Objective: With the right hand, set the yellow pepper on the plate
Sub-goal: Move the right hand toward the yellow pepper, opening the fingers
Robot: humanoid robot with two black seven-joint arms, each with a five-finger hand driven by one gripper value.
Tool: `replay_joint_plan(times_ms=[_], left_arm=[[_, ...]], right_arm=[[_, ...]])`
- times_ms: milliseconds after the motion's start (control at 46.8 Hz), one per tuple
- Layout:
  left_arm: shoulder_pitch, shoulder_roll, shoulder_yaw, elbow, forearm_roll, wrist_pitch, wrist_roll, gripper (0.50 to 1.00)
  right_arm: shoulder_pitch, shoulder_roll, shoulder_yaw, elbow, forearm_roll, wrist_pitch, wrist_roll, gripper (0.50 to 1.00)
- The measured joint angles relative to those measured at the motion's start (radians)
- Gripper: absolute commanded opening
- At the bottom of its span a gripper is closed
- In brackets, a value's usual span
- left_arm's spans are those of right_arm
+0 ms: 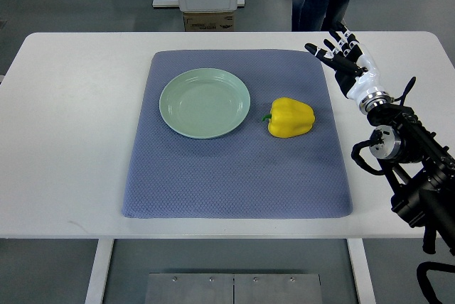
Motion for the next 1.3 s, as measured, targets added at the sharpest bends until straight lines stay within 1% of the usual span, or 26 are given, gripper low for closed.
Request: replay_joint_plan(times_ms=[642, 727, 791, 1005, 1176, 1262, 1305], left_arm=[[0.0, 0.0, 0.0, 0.0, 0.0, 0.0, 0.0, 1.0], [0.0, 0.0, 0.0, 0.0, 0.0, 0.0, 0.0, 1.0], [0.0, 0.0, 0.0, 0.0, 0.0, 0.0, 0.0, 1.0], [0.0, 0.0, 0.0, 0.0, 0.0, 0.0, 0.0, 1.0], [0.0, 0.0, 0.0, 0.0, 0.0, 0.0, 0.0, 1.0], [0.0, 0.0, 0.0, 0.0, 0.0, 0.0, 0.0, 1.0], [0.0, 0.0, 0.0, 0.0, 0.0, 0.0, 0.0, 1.0]], right_arm=[[0.03, 0.0, -0.06, 0.002, -0.001, 0.005, 0.0, 1.0], [0.03, -0.013, -0.083, 0.013, -0.002, 0.01, 0.0, 1.0], [0.03, -0.046, -0.119, 0.024, -0.002, 0.017, 0.001, 1.0], [0.044, -0.134, -0.204, 0.062, -0.025, 0.102, 0.002, 1.0], [0.057, -0.16, -0.233, 0.067, -0.109, 0.161, 0.005, 0.998], [0.064, -0.186, -0.267, 0.069, -0.155, 0.195, 0.026, 0.998], [0.073, -0.204, -0.301, 0.069, -0.176, 0.202, 0.049, 0.998]])
